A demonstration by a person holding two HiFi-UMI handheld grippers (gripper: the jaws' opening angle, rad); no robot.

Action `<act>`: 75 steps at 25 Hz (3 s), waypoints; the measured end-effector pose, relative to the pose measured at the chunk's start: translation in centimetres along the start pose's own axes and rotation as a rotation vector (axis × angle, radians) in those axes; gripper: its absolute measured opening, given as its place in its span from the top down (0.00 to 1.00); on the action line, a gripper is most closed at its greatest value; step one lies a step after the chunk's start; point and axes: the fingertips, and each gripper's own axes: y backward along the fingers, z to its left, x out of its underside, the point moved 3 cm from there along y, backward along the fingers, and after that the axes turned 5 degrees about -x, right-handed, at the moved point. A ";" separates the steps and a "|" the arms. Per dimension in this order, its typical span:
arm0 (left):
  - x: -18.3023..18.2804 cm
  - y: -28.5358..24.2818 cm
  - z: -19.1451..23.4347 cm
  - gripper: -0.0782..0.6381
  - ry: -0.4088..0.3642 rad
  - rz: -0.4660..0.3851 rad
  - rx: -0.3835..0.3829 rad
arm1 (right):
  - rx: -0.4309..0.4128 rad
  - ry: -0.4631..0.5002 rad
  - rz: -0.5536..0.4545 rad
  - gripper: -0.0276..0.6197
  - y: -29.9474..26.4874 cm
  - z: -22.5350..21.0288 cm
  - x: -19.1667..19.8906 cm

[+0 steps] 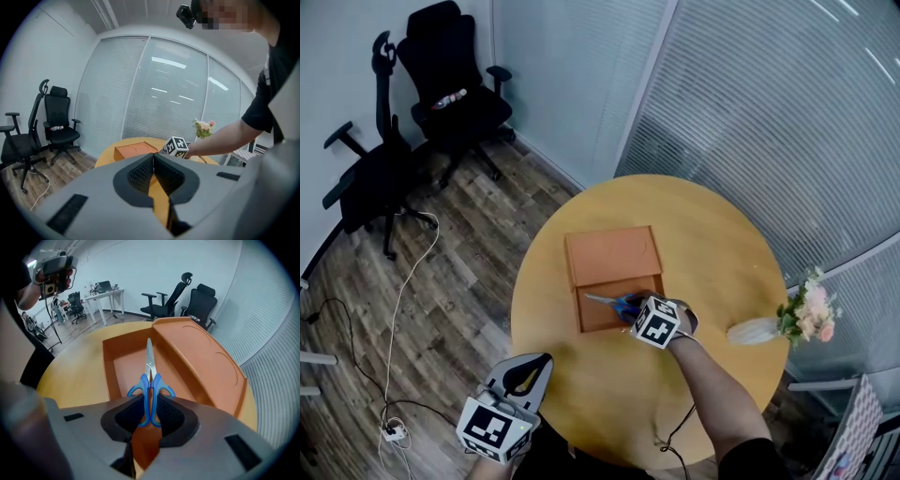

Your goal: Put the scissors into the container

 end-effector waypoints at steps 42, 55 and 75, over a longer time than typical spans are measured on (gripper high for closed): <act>-8.4 6.6 -2.4 0.87 -0.164 -0.146 0.100 | 0.420 -0.300 -0.818 0.86 30.4 12.3 -4.8; -14.2 3.2 -12.3 0.87 -0.259 -0.213 0.155 | 0.640 -0.449 -1.260 0.90 42.5 18.3 3.0; -13.6 3.0 -12.6 0.87 -0.256 -0.212 0.132 | 0.761 -0.444 -1.247 0.91 42.6 19.9 3.8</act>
